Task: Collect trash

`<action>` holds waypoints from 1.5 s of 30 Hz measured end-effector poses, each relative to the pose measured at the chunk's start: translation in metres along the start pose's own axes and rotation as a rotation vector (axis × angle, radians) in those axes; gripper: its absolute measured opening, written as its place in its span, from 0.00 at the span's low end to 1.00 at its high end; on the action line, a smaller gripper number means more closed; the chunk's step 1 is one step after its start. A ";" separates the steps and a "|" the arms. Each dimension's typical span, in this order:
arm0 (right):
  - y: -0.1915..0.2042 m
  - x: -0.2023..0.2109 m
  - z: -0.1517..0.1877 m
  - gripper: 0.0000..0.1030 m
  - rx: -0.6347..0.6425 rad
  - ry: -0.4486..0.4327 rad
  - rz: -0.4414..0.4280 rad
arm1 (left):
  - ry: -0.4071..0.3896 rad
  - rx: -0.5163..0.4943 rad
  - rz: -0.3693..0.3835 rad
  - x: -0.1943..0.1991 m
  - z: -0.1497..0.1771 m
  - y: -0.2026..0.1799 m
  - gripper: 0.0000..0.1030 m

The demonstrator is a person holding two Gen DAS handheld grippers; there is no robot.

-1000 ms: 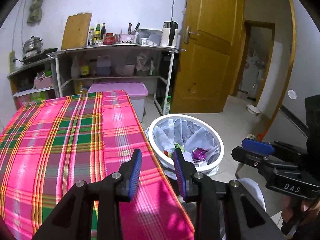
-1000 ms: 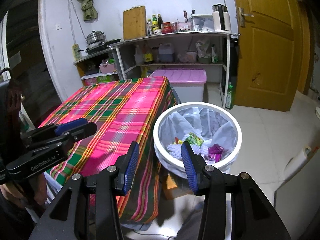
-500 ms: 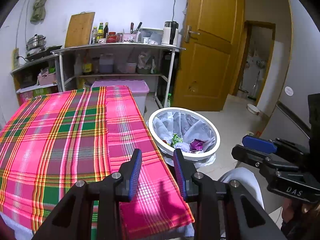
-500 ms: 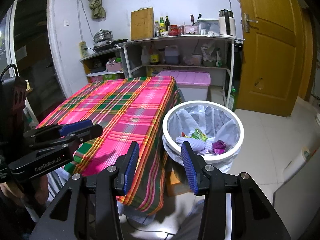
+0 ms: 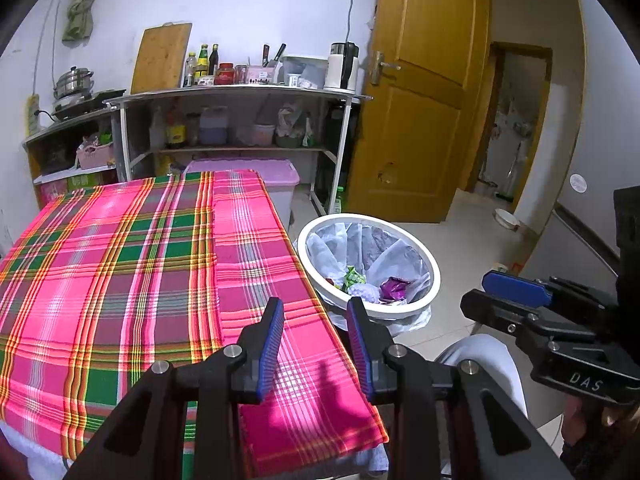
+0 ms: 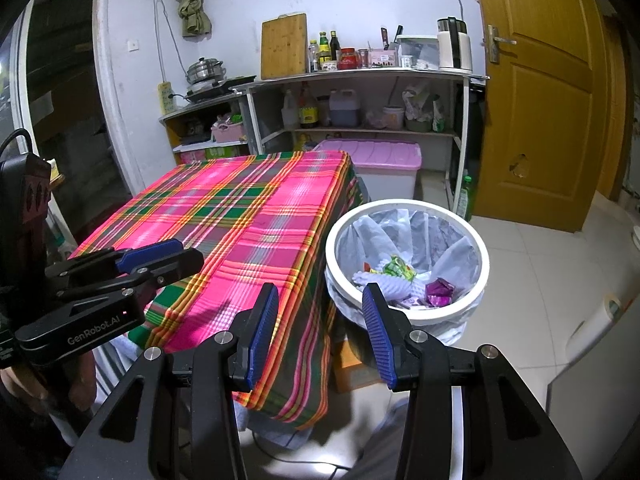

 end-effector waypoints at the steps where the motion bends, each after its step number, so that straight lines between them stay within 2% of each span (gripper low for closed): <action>1: 0.000 0.000 0.000 0.44 0.000 0.001 0.000 | 0.000 0.000 -0.001 0.001 0.000 0.000 0.32; 45: -0.003 -0.004 0.002 0.43 -0.004 0.010 -0.001 | 0.016 0.009 -0.015 -0.003 0.006 0.002 0.31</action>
Point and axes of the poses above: each gripper's, at about its wrist camera, not at the fingertips, and x roughly against the way its jaws point, y to its left, z to its underside, the point moved 3 cm from there along -x, roughly the way its jaws point, and after that the axes turned 13 degrees about -z, right-handed, at the moved point
